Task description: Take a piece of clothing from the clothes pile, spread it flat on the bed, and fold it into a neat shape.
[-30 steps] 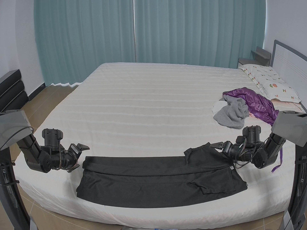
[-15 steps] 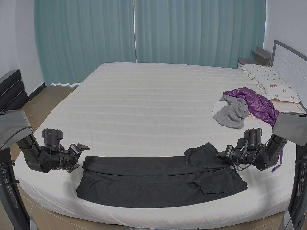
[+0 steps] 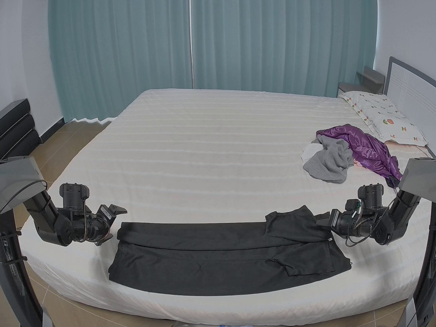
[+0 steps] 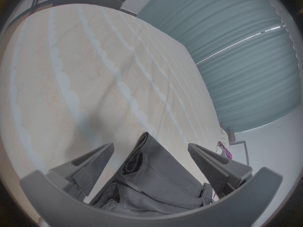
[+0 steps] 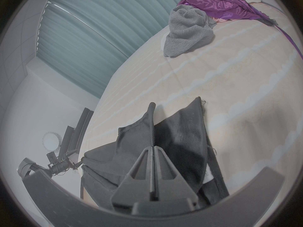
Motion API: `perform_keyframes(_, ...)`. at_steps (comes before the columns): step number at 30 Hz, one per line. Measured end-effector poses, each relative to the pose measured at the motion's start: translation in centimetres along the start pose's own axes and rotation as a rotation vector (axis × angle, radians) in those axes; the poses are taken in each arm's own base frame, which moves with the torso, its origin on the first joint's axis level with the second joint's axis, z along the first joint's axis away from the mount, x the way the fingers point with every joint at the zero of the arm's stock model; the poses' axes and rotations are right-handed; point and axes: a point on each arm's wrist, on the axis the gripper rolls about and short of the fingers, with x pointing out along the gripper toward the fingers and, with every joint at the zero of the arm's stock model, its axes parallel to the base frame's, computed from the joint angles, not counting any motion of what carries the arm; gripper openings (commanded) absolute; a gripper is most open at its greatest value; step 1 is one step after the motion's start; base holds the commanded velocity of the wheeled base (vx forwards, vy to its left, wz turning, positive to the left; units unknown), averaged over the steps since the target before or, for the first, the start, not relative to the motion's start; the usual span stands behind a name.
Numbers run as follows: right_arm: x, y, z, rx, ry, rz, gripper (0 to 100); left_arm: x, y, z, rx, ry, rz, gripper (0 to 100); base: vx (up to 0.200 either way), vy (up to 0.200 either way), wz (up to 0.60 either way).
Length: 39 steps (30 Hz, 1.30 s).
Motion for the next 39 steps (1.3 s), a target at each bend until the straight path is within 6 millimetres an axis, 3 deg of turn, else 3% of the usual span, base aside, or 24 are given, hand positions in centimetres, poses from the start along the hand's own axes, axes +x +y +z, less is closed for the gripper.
perform_keyframes(14,-1.9,-0.3,-1.4,-0.041,0.036,-0.023,0,-1.8,-0.4,-1.1,0.021,0.003,0.01,100,0.0,0.0,0.0)
perform_keyframes(25,-2.6,-0.5,-1.9,-0.04,0.045,-0.035,0,-1.4,-1.2,-3.4,0.11,-0.045,0.093,100,0.0,0.0,0.0)
perform_keyframes(26,-2.6,-0.5,-1.9,-0.04,0.045,-0.035,100,-1.3,-1.2,-3.6,0.116,-0.046,0.097,100,0.0,0.0,0.0)
perform_keyframes(32,-2.7,-0.3,-1.9,-0.031,0.044,-0.032,100,-0.6,-1.2,-3.9,0.126,-0.047,0.114,100,0.0,0.0,0.0)
perform_keyframes(33,-2.7,-0.3,-1.8,-0.03,0.044,-0.032,100,-0.5,-1.1,-3.9,0.126,-0.05,0.115,0,0.0,0.0,0.0)
perform_keyframes(39,-3.5,0.6,-1.6,0.006,0.026,-0.057,100,0.1,-1.0,-4.0,0.128,-0.054,0.134,0,0.0,0.0,0.0)
